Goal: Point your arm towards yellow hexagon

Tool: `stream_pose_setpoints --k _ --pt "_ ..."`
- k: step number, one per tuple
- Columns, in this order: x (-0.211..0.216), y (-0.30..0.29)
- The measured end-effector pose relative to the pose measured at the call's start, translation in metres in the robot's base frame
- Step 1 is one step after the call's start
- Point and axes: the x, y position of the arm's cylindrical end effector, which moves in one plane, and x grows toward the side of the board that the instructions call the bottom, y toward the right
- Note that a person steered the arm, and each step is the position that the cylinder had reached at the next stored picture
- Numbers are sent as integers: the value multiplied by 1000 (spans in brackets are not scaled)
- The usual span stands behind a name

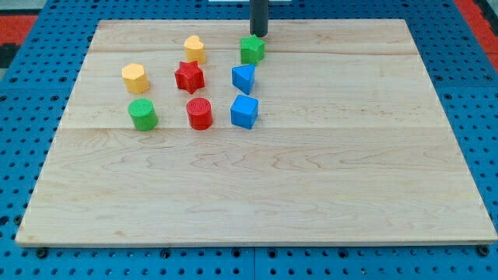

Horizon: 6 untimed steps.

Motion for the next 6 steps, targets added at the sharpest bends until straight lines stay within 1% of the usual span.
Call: stream_pose_setpoints --k 1,2,3,4,5,6 --pt "11 -2" --pt "4 -14" --pt "-38 -57" --pt "-6 -145" --pt "96 -202" --pt "131 -290"
